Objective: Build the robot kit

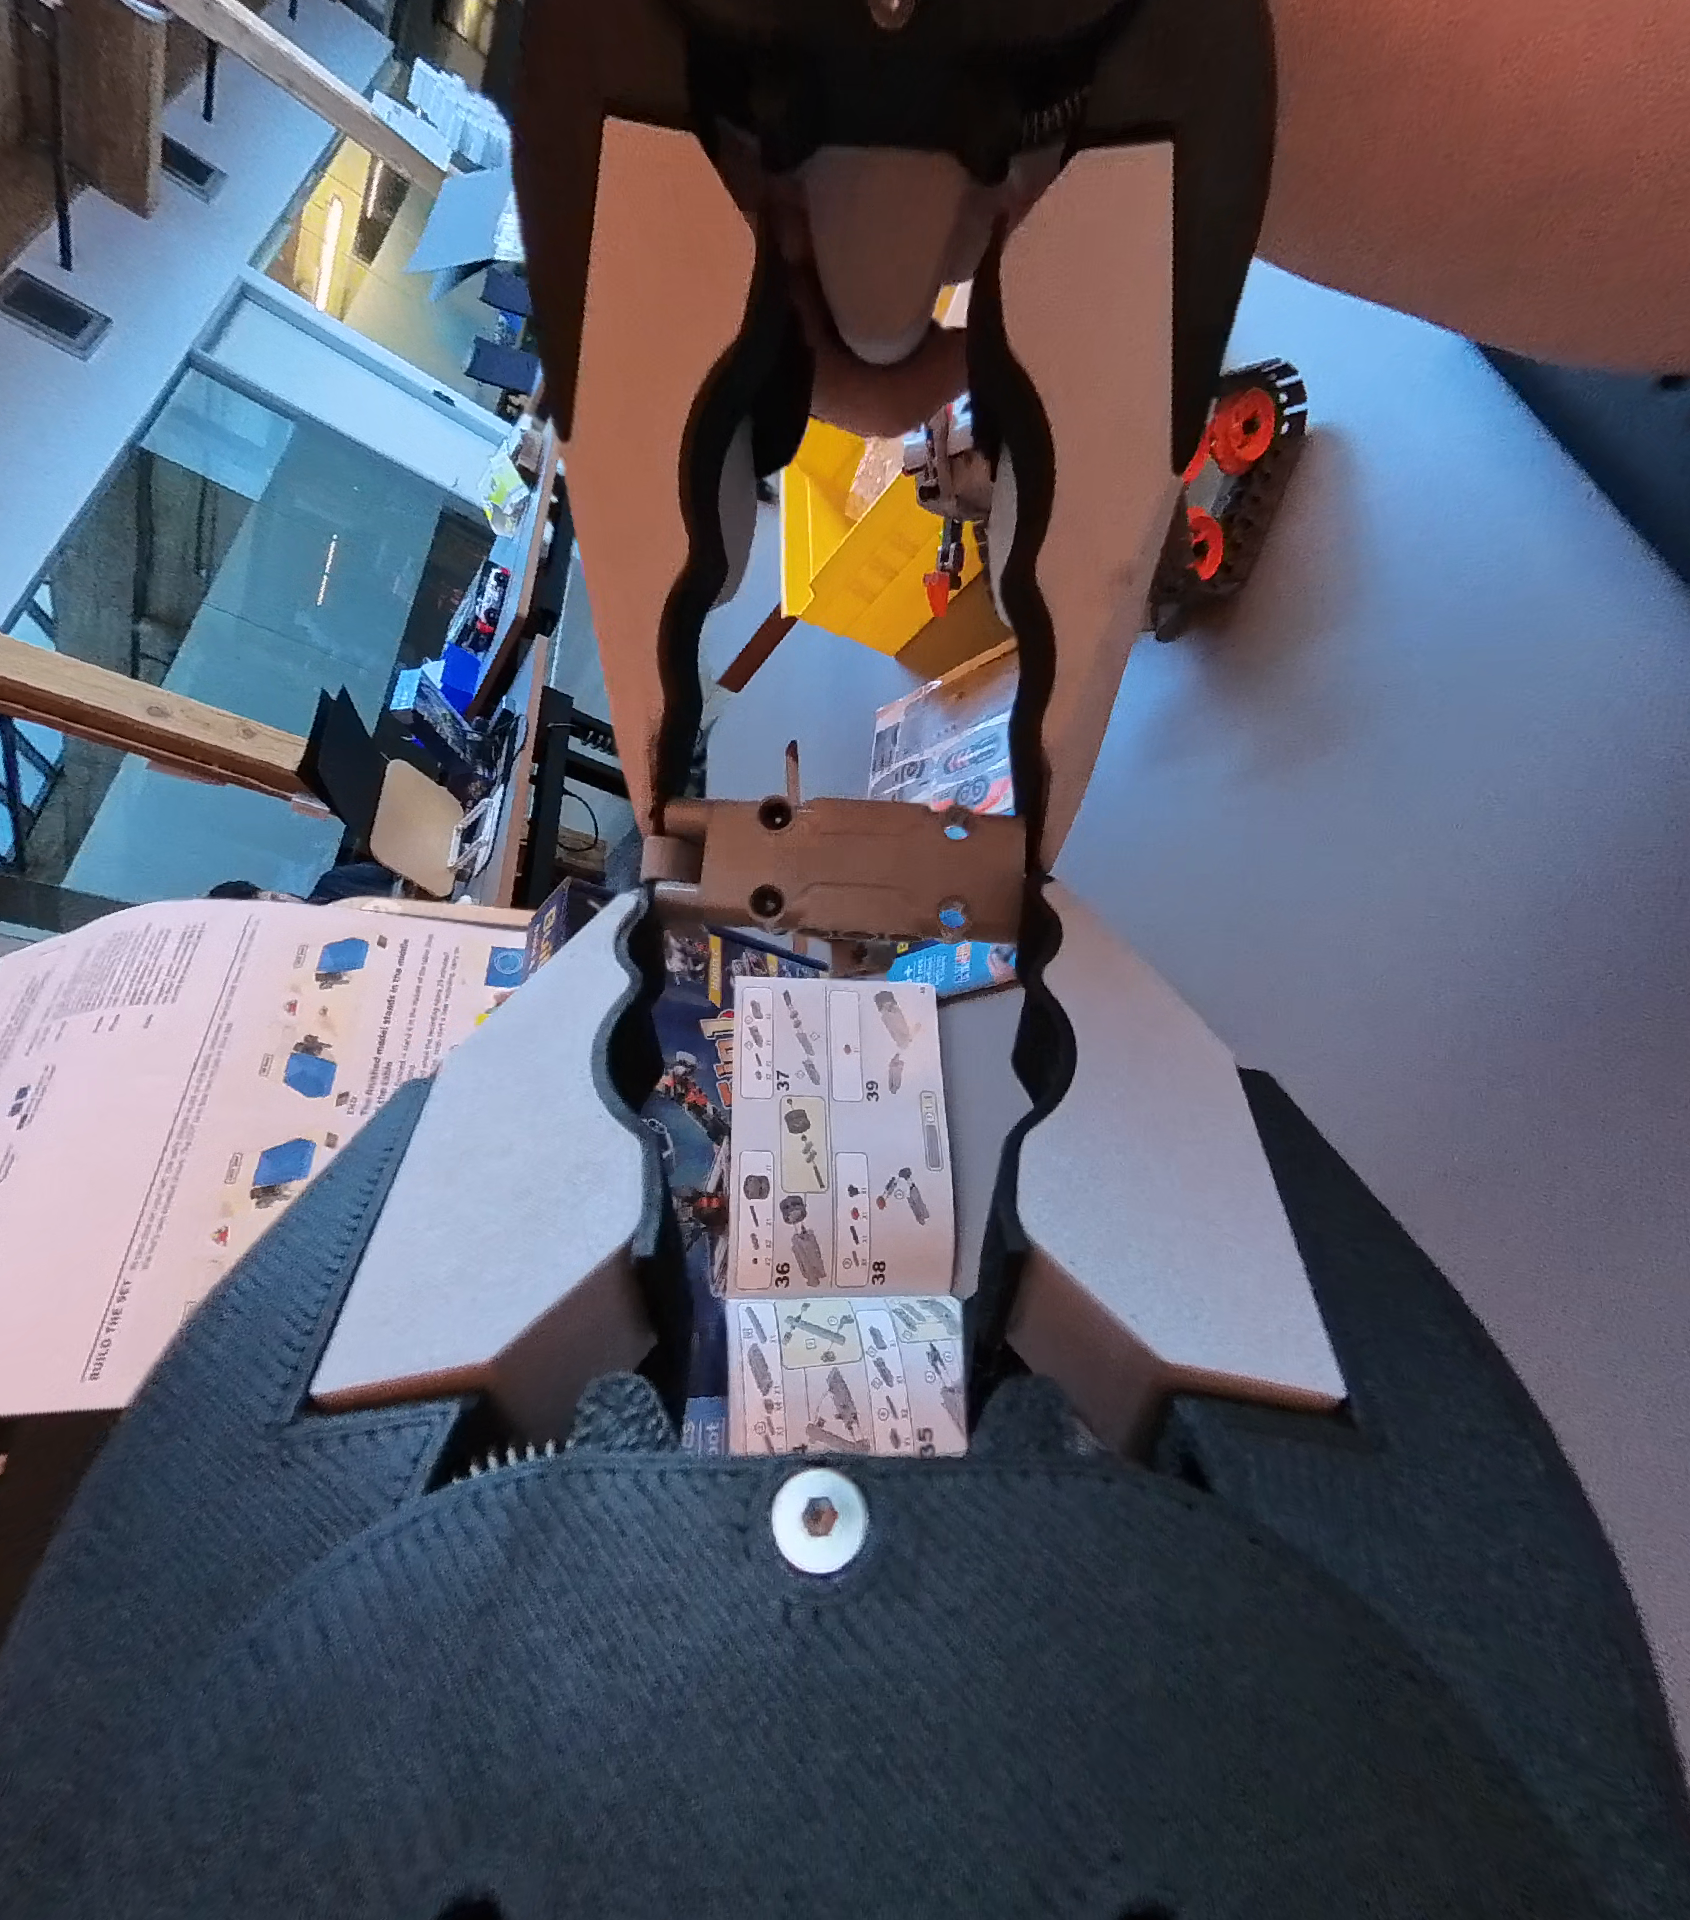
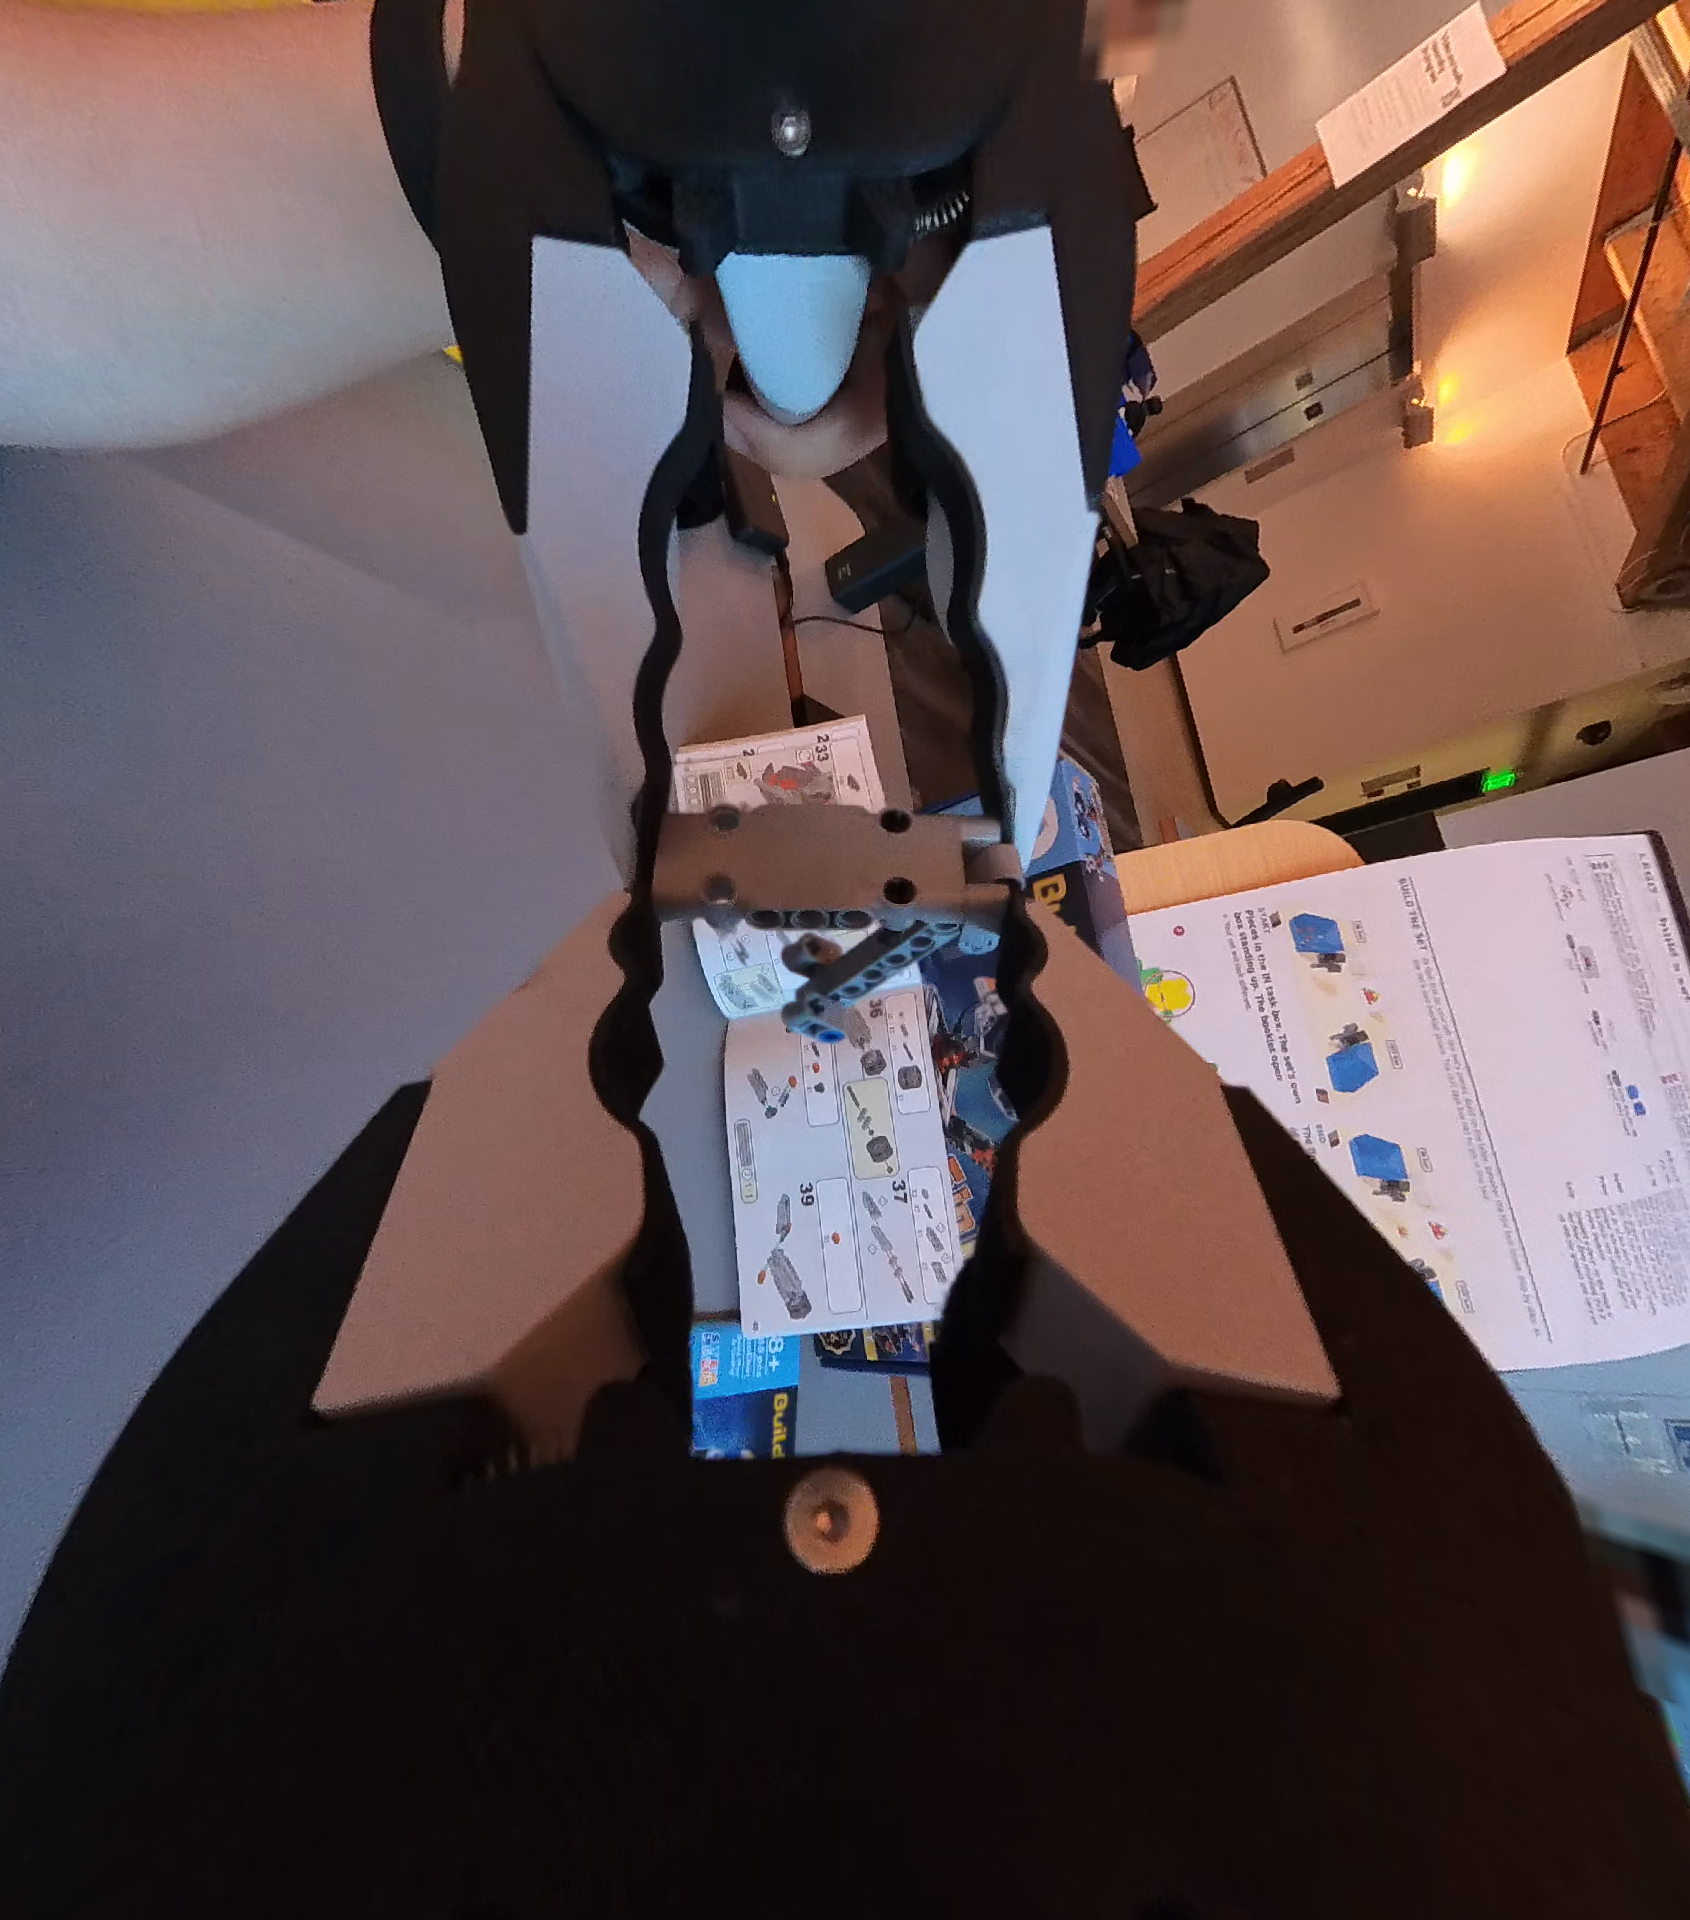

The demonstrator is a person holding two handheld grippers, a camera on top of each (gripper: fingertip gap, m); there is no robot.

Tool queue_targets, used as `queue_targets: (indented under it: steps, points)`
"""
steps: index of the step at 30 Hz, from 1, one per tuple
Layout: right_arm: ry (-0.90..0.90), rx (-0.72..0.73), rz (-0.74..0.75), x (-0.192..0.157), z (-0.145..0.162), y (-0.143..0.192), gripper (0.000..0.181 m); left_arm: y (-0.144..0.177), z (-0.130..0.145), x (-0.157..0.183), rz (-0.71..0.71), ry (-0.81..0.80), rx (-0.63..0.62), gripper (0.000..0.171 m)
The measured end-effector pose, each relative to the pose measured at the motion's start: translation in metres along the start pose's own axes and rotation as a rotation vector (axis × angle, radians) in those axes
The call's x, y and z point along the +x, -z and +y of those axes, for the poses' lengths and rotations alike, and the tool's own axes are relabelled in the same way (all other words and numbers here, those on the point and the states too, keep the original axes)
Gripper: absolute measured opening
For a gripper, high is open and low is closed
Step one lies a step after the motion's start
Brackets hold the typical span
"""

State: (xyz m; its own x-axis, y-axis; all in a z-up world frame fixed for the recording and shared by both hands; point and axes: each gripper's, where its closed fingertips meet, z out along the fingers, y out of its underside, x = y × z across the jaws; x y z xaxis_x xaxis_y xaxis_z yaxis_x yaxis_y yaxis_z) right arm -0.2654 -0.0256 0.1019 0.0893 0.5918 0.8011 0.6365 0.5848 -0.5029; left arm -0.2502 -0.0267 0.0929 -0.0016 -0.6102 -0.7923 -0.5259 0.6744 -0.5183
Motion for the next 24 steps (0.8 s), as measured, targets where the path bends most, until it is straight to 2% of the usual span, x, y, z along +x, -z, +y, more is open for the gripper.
queue_targets:
  steps: [5,11,17,24]
  points:
    - [-0.020,0.045,-0.015,0.001,0.002,0.004,0.064,-0.004,-0.003,-0.001,0.000,0.009,0.017,0.067]
    - [0.008,0.033,0.021,0.005,0.001,0.004,0.064,-0.004,-0.004,-0.004,-0.035,-0.008,0.012,0.067]
    - [0.018,0.082,0.031,0.007,0.003,-0.007,0.066,-0.002,0.007,-0.009,-0.071,-0.036,-0.033,0.067]
    - [0.025,0.085,0.041,0.006,0.002,-0.004,0.067,-0.001,0.003,-0.008,-0.077,-0.067,-0.005,0.067]
